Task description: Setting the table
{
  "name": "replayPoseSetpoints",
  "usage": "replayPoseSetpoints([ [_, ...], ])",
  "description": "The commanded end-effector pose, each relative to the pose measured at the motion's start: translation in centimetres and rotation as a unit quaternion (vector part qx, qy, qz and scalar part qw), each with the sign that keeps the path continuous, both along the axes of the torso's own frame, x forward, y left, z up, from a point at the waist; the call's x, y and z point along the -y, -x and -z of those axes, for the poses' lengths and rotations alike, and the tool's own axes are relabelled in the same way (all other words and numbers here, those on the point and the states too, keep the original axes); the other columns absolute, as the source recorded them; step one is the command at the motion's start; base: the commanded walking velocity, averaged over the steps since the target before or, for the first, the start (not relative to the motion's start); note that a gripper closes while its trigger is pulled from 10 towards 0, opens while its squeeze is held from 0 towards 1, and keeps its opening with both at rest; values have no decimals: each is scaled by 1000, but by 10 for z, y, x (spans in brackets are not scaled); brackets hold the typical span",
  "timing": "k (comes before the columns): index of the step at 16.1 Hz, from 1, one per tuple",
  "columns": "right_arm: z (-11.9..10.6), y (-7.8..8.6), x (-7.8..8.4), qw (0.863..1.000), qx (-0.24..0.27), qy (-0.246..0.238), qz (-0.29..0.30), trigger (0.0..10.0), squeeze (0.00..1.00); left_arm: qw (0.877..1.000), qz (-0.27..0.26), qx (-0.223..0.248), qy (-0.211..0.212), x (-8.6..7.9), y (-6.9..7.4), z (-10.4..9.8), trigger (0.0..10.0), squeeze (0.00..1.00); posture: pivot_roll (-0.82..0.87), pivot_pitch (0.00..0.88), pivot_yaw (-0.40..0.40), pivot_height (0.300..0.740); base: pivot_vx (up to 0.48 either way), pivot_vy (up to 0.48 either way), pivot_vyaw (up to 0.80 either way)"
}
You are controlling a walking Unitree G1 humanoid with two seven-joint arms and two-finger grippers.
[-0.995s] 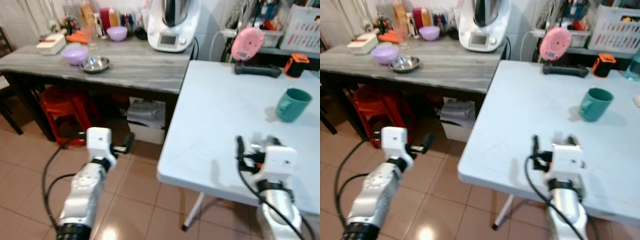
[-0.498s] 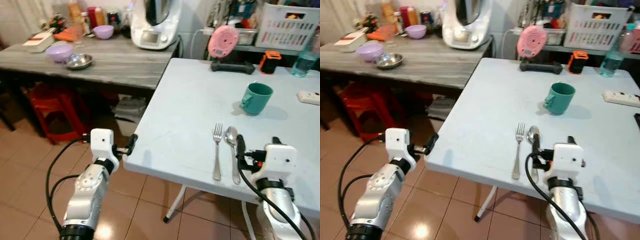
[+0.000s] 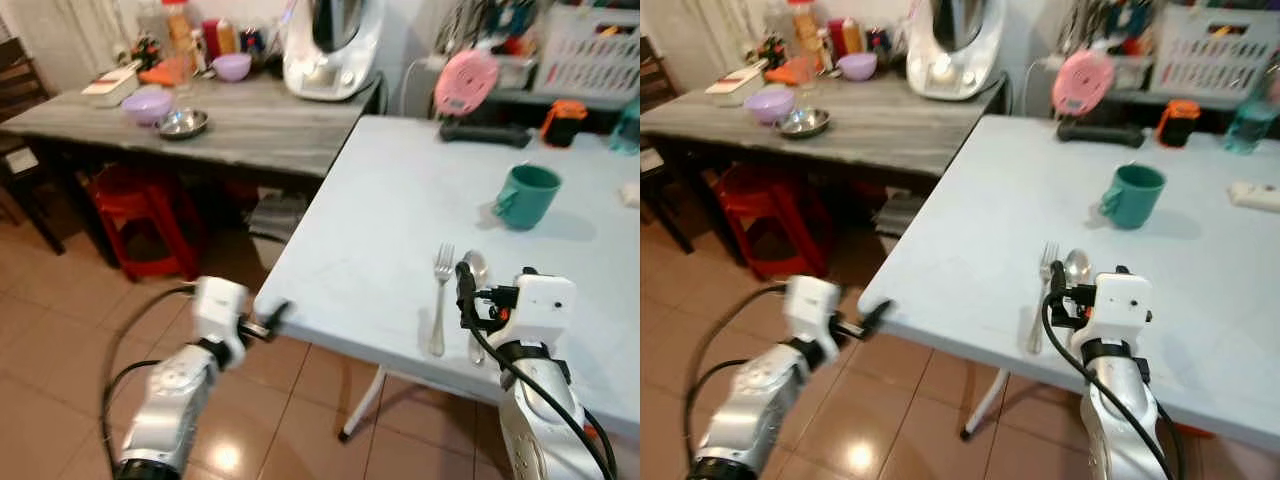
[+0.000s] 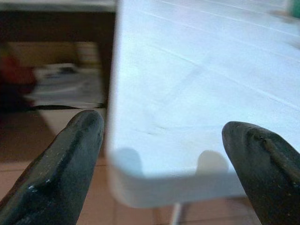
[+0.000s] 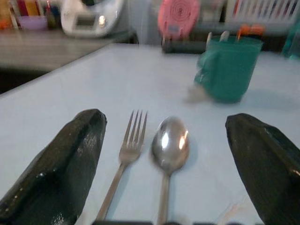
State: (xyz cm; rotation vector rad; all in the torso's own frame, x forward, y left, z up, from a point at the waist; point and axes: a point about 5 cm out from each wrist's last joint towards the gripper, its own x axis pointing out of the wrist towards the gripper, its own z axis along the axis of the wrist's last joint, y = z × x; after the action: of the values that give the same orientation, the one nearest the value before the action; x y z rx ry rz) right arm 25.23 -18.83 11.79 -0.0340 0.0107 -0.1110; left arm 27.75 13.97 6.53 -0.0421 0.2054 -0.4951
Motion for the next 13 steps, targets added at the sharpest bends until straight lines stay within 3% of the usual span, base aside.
replayPoseSetpoints([
  [1, 2, -6, -9, 1000, -14, -12, -10, 10000, 0, 1000, 16, 12, -4, -4, -1, -4, 10000, 0, -41, 0, 36, 740, 0, 0, 0],
  [8, 15, -24, -22, 997, -60, -55, -6, 10000, 0, 996, 74, 38, -22, 3, -1, -11, 10000, 0, -39, 0, 35, 740, 0, 0, 0],
  [13, 25, -25, -20, 995, -94, -43, 11, 10000, 0, 994, 93, 48, -19, 8, -4, -16, 10000, 0, -36, 0, 34, 740, 0, 0, 0],
])
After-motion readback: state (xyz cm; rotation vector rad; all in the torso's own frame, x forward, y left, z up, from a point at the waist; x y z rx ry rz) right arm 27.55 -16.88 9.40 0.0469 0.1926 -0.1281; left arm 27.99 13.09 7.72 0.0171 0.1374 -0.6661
